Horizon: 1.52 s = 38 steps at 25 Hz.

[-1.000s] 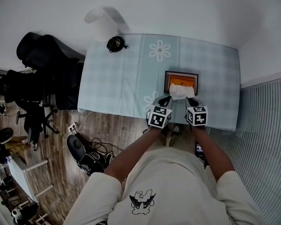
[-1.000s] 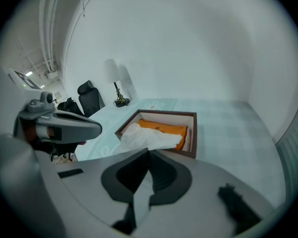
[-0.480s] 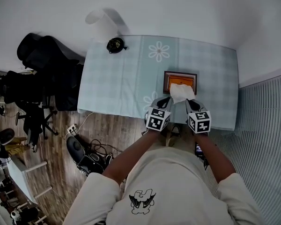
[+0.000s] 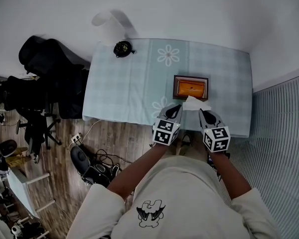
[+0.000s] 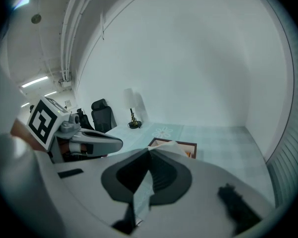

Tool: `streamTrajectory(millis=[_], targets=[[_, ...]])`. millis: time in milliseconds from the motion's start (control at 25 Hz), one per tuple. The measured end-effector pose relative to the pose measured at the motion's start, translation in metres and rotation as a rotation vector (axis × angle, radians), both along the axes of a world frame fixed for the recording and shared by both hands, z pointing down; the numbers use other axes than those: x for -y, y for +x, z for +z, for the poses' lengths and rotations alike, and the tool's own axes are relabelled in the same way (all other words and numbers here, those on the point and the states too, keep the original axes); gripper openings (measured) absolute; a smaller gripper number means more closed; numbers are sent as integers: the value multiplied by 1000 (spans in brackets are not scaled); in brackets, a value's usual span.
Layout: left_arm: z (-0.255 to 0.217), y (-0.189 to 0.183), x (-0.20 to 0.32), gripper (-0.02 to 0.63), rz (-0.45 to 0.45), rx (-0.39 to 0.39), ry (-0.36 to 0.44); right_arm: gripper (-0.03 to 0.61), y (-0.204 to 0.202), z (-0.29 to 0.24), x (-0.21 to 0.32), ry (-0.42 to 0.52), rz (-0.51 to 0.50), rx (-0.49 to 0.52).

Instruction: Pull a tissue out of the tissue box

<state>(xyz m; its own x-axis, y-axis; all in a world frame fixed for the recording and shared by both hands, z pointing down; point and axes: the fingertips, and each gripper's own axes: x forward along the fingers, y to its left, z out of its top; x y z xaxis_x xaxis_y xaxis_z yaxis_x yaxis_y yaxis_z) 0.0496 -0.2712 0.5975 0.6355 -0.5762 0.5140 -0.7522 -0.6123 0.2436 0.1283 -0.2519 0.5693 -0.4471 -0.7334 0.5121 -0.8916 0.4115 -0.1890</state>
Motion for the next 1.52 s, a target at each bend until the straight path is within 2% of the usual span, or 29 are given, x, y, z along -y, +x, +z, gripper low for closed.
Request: streamTrajectory(millis=[400, 680, 880, 1520], targets=[[-50, -4, -20, 2, -4, -43, 99, 14, -10, -42, -20, 91, -18, -5], [-69, -16, -36, 3, -34, -79, 108, 14, -18, -54, -37, 117, -22, 19], [-82, -20, -49, 3, -23, -72, 160, 14, -19, -59, -47, 127, -21, 37], [-83, -21, -50, 2, -32, -90, 149, 14, -17, -61, -48, 127, -3, 44]])
